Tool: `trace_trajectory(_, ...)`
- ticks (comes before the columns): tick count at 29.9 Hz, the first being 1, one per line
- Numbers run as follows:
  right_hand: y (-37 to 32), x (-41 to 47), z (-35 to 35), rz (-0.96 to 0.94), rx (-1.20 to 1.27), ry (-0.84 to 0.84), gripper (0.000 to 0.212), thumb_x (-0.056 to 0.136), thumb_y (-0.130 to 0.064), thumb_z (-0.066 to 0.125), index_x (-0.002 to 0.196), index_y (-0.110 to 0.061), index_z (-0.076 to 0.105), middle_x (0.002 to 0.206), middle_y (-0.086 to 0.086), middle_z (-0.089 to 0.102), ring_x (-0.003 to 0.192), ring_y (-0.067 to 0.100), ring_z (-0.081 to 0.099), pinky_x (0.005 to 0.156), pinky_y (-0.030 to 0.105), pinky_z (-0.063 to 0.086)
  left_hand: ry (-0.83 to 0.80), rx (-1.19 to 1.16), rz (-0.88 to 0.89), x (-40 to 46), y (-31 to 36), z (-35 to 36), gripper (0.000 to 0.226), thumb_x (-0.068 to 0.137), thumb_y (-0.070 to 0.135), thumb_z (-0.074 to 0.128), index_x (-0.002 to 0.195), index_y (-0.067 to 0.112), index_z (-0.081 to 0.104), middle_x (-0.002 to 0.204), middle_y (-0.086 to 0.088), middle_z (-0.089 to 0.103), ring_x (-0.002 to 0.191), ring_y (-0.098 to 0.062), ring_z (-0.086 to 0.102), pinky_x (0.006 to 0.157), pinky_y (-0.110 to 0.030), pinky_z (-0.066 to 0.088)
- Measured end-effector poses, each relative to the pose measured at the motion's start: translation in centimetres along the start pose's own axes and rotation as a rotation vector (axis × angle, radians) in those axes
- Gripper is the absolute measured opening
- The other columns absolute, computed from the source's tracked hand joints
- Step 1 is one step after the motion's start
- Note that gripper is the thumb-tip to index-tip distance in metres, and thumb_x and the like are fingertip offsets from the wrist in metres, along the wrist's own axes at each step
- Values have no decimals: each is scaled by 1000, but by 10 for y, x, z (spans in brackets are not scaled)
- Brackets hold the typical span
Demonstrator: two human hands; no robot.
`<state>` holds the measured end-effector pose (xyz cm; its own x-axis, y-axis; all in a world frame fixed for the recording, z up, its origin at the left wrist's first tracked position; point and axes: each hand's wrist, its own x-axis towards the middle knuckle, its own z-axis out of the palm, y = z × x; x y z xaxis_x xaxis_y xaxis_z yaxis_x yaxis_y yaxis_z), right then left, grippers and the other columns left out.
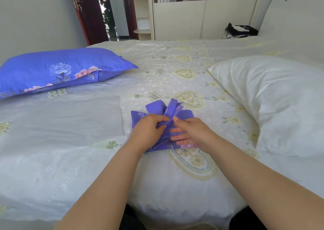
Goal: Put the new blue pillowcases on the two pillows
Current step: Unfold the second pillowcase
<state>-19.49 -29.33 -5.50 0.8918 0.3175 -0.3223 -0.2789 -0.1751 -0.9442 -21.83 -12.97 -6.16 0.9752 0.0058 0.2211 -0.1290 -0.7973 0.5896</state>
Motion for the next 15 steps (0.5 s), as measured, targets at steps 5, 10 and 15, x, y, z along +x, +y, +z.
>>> trace_trajectory(5,3,3,12,-73,175,133,13,96,-16,54,88,-8,61,87,12,66,74,21,67,69,30,57,13,-141,-38,-3,13,10,22,90,26,61,111,23,67,91,12,62,73,-3,53,71,-16,41)
trace_trajectory(10,2,2,14,-73,575,155,15,100,-11,43,89,-8,52,84,13,62,77,22,64,74,34,56,267,-419,-257,9,1,-1,7,82,21,71,89,20,69,73,10,61,61,-5,53,65,-15,43)
trace_trajectory(15,-13,8,-9,-140,941,143,23,94,-7,37,85,-8,58,80,9,62,70,23,63,69,35,54,721,-776,-375,19,-28,-20,11,86,9,64,96,12,67,73,3,59,63,-8,51,66,-20,45)
